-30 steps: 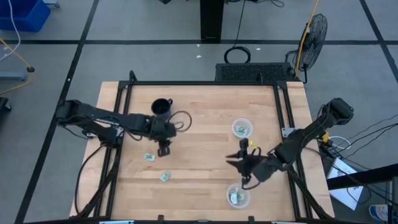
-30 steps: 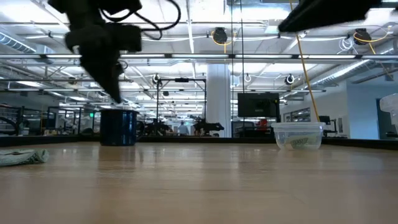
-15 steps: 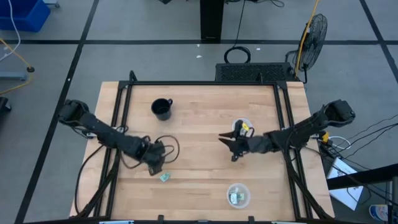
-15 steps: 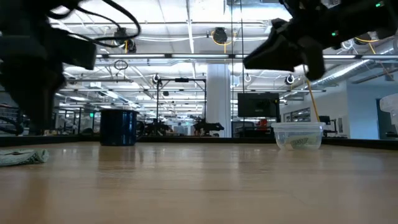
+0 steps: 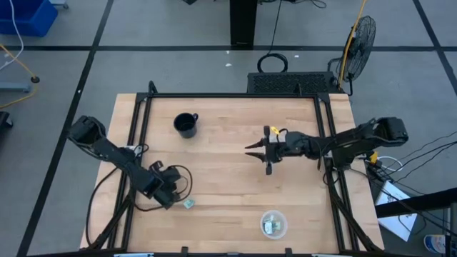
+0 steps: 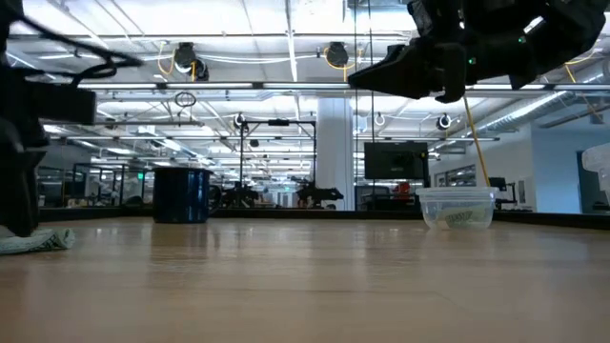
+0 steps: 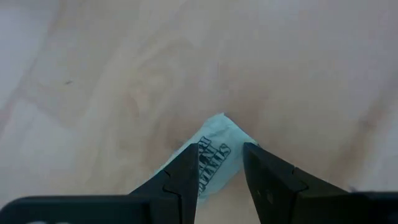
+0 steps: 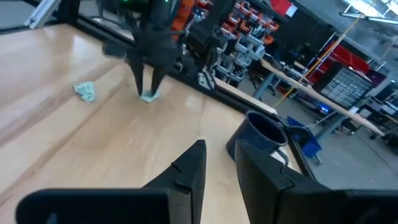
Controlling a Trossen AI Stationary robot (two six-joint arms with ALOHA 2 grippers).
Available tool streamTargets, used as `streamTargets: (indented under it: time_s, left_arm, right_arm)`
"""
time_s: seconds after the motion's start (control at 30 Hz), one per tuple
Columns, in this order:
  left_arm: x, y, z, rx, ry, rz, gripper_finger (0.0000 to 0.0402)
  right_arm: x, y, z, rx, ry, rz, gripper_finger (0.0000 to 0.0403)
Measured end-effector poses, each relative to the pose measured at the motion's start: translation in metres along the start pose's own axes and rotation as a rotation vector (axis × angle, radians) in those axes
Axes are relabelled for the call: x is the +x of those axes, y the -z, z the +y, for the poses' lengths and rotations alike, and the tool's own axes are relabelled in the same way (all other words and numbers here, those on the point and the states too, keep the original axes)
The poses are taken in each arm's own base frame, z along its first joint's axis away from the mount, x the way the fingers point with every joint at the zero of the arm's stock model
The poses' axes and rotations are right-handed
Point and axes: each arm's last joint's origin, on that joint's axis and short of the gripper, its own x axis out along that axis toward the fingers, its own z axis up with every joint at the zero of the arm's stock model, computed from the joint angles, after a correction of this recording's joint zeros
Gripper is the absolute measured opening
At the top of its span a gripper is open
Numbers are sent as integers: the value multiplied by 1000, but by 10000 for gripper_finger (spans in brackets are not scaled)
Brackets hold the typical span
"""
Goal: Pick and place Stevia / Truvia into bins
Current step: Put the light green stevia packet into the top transparent container
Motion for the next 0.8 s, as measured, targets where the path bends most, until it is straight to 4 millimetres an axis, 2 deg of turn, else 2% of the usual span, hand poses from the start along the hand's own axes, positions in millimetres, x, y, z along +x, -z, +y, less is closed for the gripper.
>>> streamTargets:
  time_s: [0.33,0.43,0.53,0.6,0.7,0.8]
  left_arm:
    - [12,5,3,-58,18,-39,125]
    - [13,4,3,-40,22,-38,92]
    - [14,3,2,-22,28,-50,38]
    - [14,0,2,-9,26,-99,12]
    - [15,-8,-2,48,43,-197,16]
    - [11,-29,-9,106,103,-337,13]
  right_arm:
    - [0,2,-8,-13,21,-12,78]
    - [0,2,-9,-10,24,-12,78]
    - [0,2,-9,8,24,-13,78]
    - [0,2,-9,24,23,-12,78]
    - [3,6,-6,52,13,7,78]
    - [8,16,0,62,-57,32,78]
